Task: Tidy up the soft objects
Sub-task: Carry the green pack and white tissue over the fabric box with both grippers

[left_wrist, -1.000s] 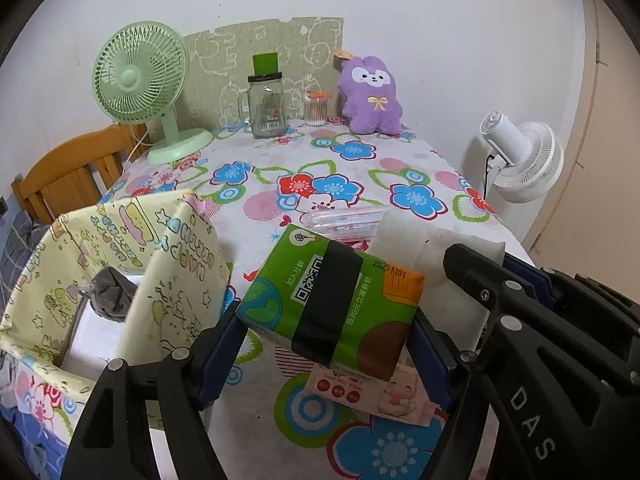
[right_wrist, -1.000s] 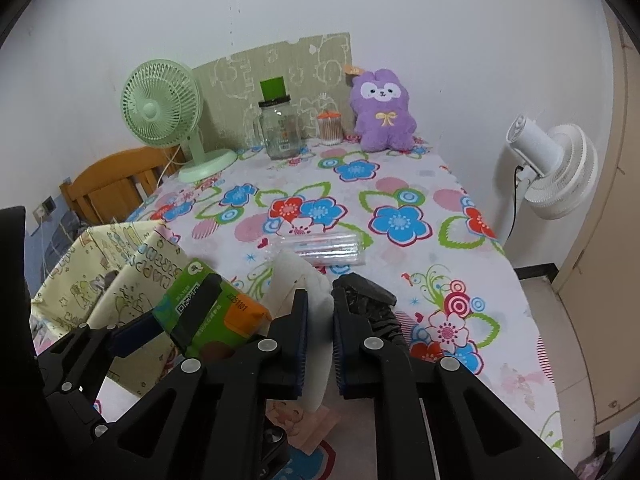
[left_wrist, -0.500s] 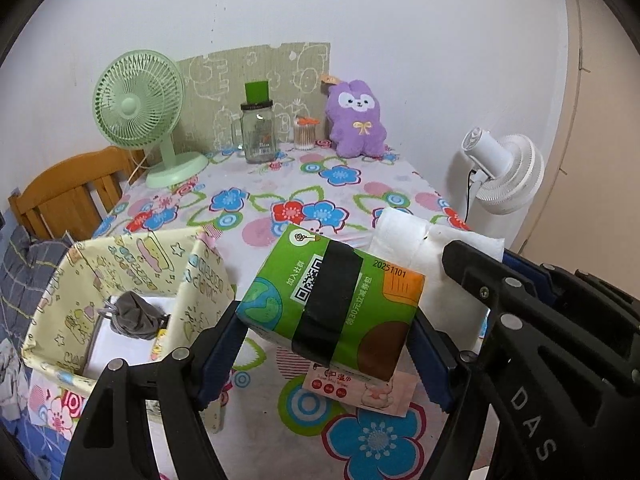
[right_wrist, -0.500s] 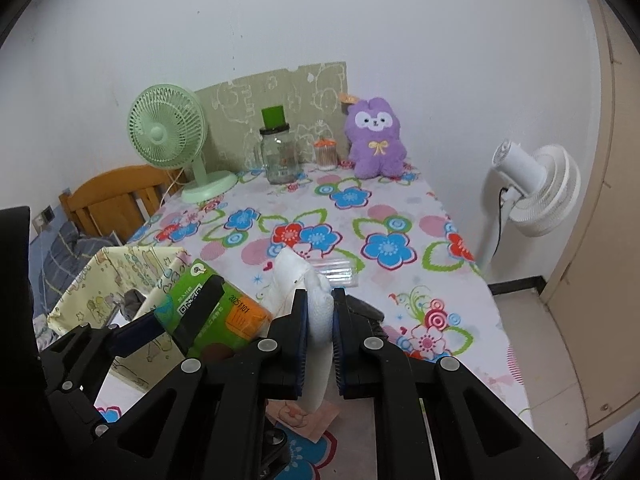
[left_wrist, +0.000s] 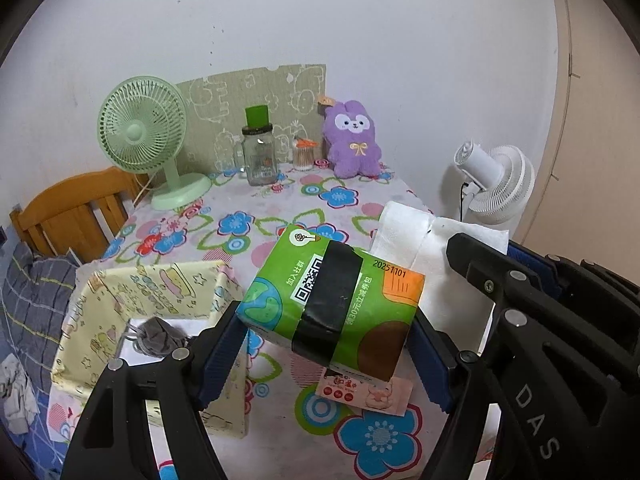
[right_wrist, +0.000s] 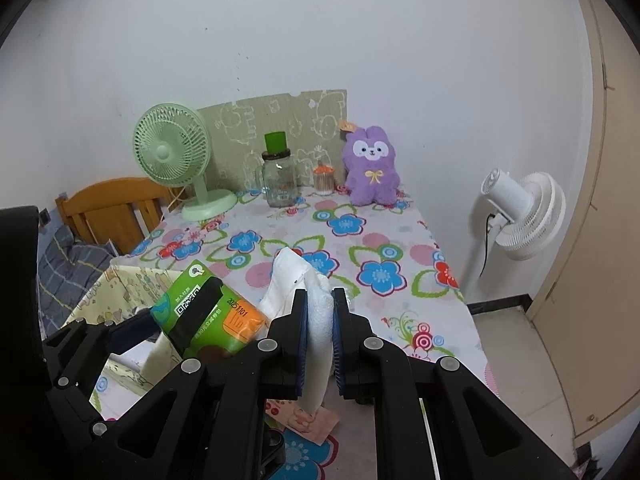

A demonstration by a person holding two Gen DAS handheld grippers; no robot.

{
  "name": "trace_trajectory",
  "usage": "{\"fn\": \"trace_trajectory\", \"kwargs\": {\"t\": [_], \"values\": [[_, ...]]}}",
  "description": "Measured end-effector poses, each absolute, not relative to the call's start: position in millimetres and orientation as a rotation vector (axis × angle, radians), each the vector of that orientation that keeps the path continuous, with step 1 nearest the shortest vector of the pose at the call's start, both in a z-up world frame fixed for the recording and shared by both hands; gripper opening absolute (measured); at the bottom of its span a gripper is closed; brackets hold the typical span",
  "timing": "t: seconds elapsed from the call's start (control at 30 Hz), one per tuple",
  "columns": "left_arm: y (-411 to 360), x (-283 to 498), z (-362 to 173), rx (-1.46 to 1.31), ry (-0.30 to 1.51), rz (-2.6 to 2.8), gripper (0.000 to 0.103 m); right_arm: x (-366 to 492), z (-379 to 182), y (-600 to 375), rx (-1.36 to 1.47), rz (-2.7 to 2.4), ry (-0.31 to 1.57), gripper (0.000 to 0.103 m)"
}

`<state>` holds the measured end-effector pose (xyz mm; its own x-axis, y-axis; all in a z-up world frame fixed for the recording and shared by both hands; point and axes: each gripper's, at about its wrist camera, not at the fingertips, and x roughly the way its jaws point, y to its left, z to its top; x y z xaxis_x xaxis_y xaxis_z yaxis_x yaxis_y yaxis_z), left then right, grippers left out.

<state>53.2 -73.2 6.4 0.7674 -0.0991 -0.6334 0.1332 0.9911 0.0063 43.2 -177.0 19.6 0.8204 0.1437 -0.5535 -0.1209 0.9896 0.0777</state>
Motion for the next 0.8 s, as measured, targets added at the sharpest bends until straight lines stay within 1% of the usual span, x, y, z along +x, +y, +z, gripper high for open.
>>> {"fn": "trace_trajectory", "kwargs": {"t": [0.33,0.8], "values": [[-56.7,49.7,21.5,0.056,0.652,-0.104,0.080,42.1,37.0,-160.8,0.016,0.164,0.571,0.013],[-22.7,52.1,31.0,0.032,0.640,-0.052,0.080,52.3,47.2,-124.3,-0.001,0.254,0.569,0.013]]}}
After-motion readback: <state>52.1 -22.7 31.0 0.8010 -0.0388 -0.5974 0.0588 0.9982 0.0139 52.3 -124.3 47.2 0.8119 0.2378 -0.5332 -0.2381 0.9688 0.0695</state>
